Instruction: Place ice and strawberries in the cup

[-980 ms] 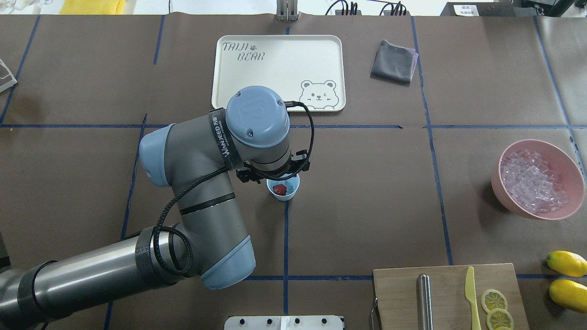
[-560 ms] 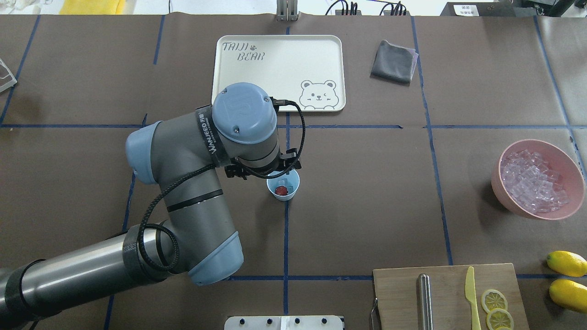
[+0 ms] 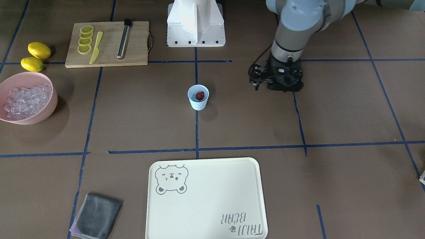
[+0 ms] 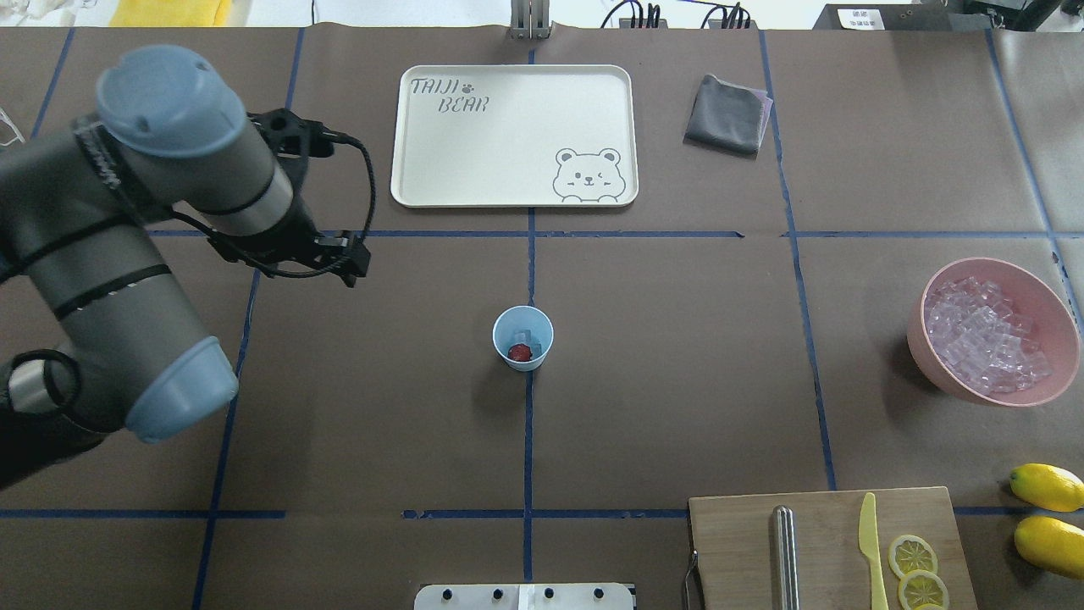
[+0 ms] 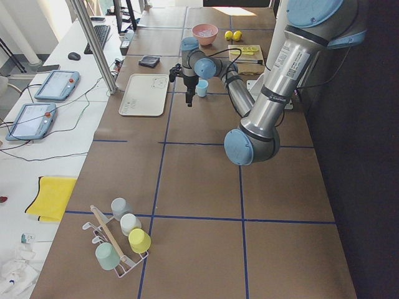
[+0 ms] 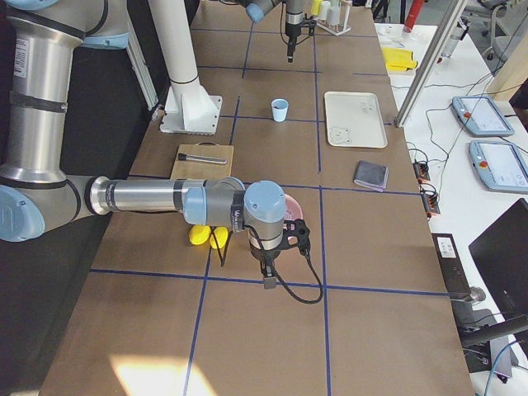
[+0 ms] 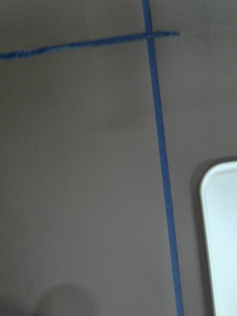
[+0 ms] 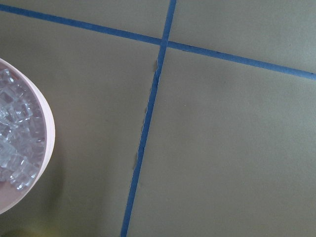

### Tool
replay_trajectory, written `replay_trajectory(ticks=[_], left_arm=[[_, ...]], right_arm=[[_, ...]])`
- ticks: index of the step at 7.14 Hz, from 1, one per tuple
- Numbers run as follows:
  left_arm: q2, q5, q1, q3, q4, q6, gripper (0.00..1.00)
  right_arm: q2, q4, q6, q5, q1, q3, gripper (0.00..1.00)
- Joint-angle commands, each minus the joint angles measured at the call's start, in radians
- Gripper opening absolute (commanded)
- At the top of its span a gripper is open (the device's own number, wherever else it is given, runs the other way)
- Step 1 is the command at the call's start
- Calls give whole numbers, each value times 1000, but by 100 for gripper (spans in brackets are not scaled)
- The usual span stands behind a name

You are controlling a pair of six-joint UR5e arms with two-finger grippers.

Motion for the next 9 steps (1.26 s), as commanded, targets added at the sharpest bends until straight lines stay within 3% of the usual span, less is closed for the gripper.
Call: replay_trajectory(ticks=[1,4,6,9], left_arm=[[105,-69,-192,-53,119,319,100],[310,-187,-472,-34,122,734,100],[462,-211,-583,-14,102,828,100],[565,-214,-740,122,-5,1027,100]], right_arm=[[0,0,0,0,0,0,100],[0,0,0,0,0,0,100],[0,0,0,0,0,0,100],[0,0,0,0,0,2,100]])
